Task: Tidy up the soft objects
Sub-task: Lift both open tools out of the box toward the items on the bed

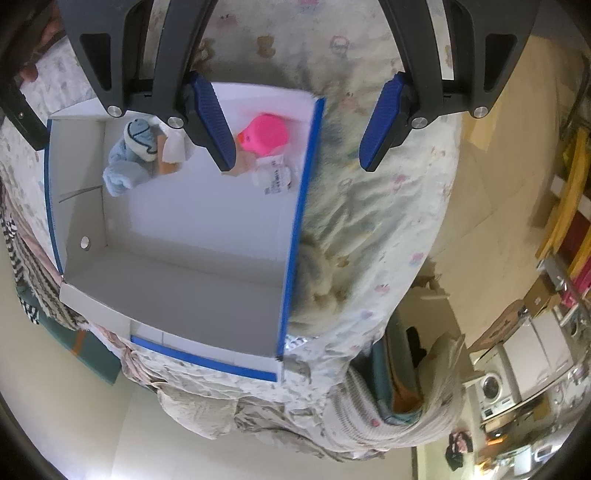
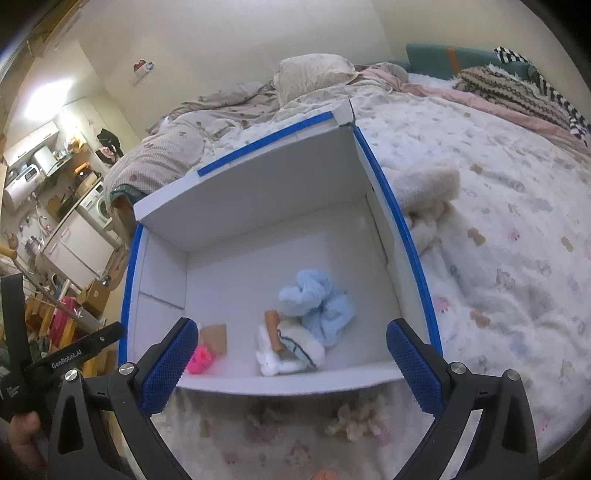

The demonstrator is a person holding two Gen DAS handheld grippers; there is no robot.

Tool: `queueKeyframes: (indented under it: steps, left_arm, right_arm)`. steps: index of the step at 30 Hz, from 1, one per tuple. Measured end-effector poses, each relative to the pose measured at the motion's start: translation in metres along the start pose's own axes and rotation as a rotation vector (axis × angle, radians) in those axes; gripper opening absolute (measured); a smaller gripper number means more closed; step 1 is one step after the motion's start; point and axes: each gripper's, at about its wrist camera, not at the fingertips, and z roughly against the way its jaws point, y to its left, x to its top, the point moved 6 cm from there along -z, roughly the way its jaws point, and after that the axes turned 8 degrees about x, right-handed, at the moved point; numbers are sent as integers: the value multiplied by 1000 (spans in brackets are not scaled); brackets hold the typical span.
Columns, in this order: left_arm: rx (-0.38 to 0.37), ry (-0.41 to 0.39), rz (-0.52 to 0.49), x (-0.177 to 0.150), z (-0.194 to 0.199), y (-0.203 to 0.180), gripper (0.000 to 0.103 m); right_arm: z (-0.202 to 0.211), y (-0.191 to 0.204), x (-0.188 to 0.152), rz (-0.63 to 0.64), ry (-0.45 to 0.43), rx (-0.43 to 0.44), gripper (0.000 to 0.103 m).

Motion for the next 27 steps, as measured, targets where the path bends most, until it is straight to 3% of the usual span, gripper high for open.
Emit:
queueKeyframes:
  steps: [15, 27]
  left_arm:
    - [46, 39, 33, -31, 5, 27, 67]
    - [58, 104, 10, -57, -2, 17, 67]
  right_arm:
    - [13, -9, -23, -37, 38, -16, 103]
    - [2, -15, -41, -82, 122, -21, 103]
